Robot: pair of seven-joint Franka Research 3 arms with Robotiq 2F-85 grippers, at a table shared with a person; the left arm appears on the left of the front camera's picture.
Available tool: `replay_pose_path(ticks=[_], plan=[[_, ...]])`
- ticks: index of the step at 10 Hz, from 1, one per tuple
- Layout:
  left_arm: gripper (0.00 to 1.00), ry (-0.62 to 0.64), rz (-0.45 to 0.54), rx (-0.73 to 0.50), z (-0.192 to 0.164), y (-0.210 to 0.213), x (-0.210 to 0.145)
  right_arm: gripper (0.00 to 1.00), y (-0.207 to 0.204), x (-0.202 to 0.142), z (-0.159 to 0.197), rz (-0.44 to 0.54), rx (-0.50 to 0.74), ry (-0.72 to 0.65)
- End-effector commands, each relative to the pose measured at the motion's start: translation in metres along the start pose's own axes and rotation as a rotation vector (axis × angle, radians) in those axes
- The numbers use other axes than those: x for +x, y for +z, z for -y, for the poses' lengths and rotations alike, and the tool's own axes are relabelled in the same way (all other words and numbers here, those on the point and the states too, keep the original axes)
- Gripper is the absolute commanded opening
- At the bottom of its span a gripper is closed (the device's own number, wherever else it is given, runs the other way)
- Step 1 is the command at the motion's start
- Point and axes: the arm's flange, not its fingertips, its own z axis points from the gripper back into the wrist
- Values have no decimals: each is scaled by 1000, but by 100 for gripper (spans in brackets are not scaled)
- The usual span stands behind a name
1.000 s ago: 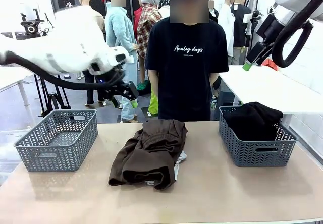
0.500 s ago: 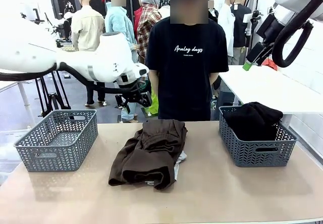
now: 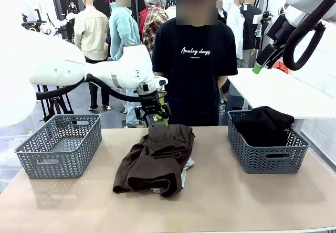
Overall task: Sort the tops and bottoms.
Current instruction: Lift clothes from the center of the table with your left hand.
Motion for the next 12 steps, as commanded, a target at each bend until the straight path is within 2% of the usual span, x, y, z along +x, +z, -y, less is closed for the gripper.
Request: replay_pose_path(ticks=[1,6,8,9,11,12], plan=[[93,21,-16,-45,10,-9,10,100,0,2,1,-5,-5,9],[93,54,-100,-42,29,-33,-3,100,0,2,1,-5,-5,9],[93,84,-94,11,38,-39,-12,100,0,2,1,-5,-5,9],[93,73,-76,-1,39,-45,-14,100,0,2,1,-5,-5,9],[93,77,-131,12,40,-55,-20,100,0,2,1,-5,-5,9],[87,72,-138,27,40,-57,-21,100,0,2,1,-5,-5,9]])
